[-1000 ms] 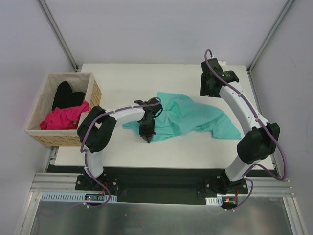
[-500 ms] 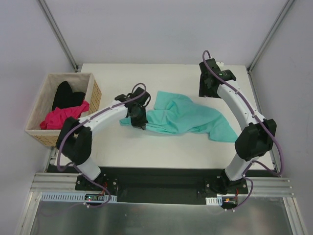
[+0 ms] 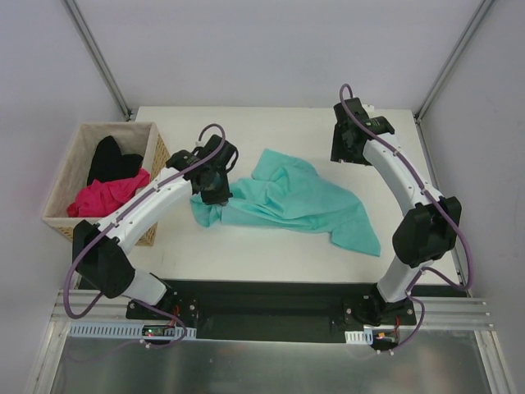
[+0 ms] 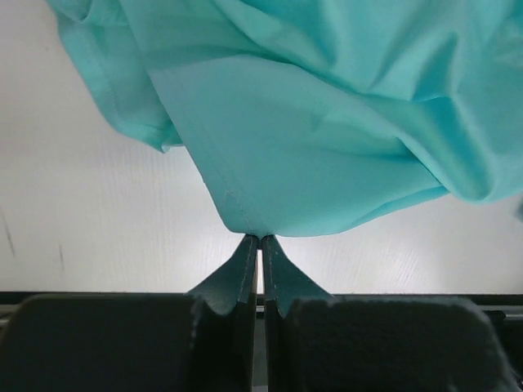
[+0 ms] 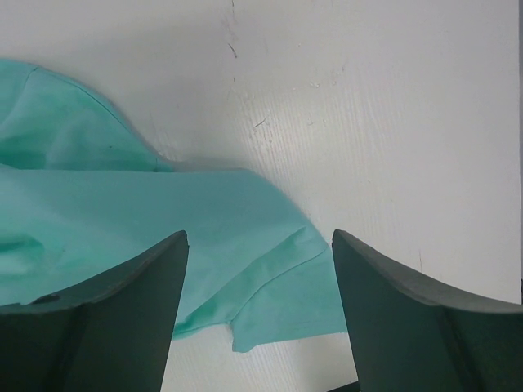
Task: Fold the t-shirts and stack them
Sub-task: Flatten out the tshirt
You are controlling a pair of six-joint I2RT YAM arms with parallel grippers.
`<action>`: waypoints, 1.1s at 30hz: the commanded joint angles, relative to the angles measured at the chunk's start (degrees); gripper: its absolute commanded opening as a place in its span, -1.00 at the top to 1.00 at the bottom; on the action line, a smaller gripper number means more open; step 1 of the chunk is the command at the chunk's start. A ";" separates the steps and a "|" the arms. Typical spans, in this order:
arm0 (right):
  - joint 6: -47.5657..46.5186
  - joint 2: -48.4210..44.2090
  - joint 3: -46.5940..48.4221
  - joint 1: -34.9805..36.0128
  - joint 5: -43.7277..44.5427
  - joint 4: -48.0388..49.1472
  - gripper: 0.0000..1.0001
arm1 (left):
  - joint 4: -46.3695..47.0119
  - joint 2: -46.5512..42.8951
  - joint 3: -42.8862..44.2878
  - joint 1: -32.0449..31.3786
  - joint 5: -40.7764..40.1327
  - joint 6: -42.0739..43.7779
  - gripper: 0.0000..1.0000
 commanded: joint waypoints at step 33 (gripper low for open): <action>2.07 2.56 3.68 0.77 -4.07 1.76 -0.46 | -22.60 -9.21 -14.42 -3.92 5.09 -6.70 1.00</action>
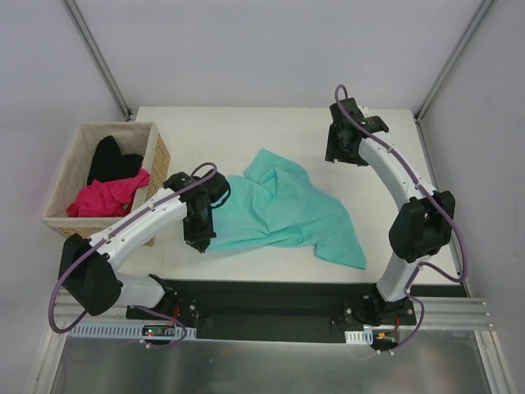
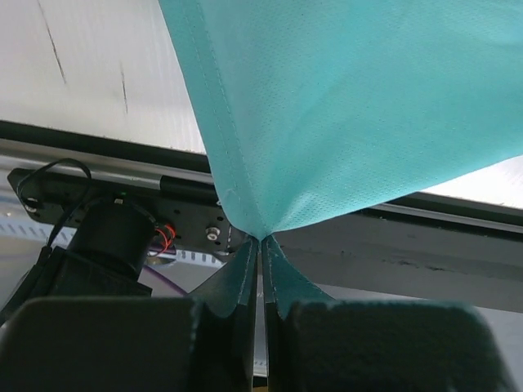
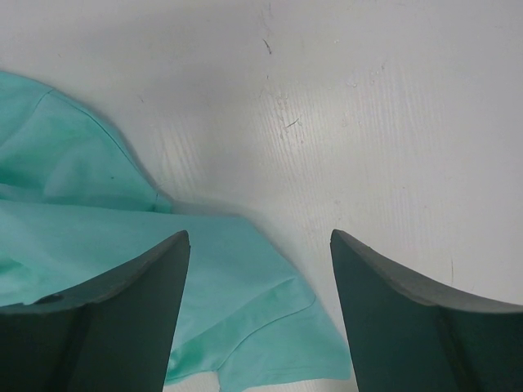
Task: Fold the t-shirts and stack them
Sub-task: Flatten out the tshirt
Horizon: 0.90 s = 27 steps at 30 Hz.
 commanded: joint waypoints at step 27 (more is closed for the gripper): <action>-5.40 11.22 13.91 2.42 -9.44 -3.15 -0.53 | -3.19 2.34 -3.46 -2.66 0.59 -2.66 0.44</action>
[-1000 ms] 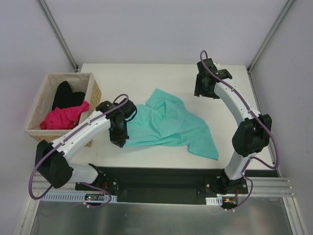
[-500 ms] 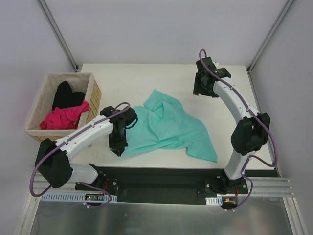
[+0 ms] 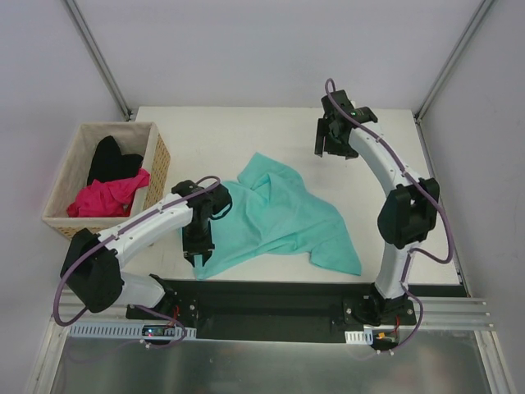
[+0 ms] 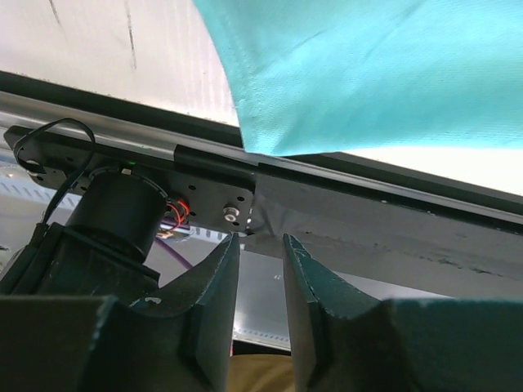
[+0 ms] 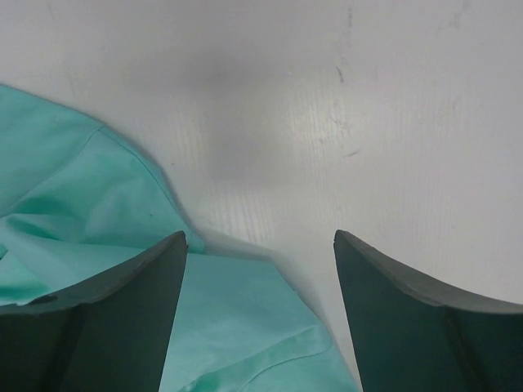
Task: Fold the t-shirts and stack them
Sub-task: Flatten out the tshirt
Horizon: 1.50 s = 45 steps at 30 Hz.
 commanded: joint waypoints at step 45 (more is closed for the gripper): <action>-0.90 27.95 13.73 -1.52 -40.34 11.28 0.60 | -1.22 7.58 24.04 0.95 -8.68 2.99 0.43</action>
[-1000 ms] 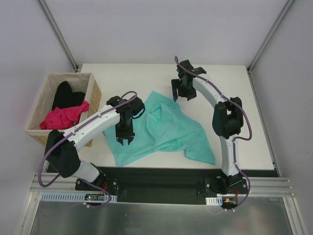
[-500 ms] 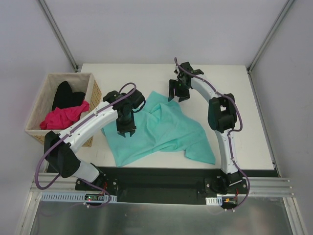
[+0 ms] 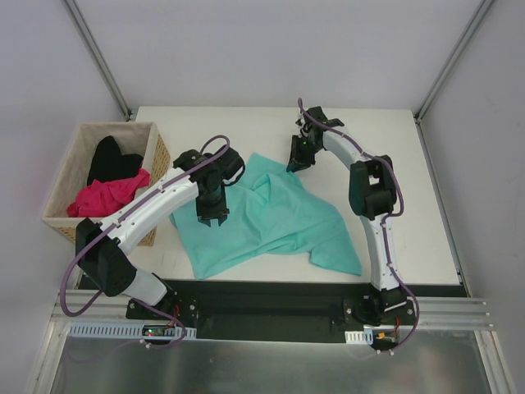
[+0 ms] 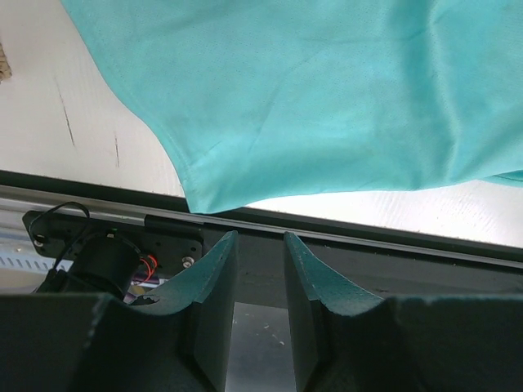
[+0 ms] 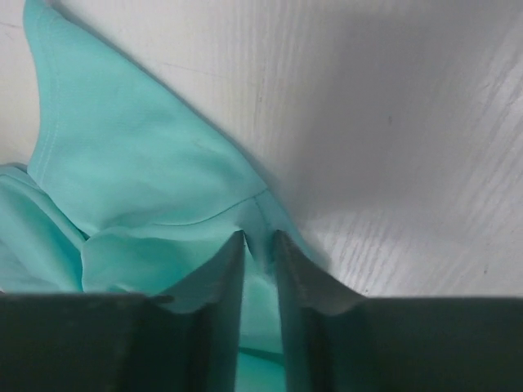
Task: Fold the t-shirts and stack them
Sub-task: Flatten out the tshirt
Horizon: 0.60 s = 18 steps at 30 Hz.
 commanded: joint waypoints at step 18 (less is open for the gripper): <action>1.75 -12.81 -9.86 -6.62 11.37 3.95 0.98 | -1.66 -0.99 -0.36 0.80 -1.01 -0.40 0.43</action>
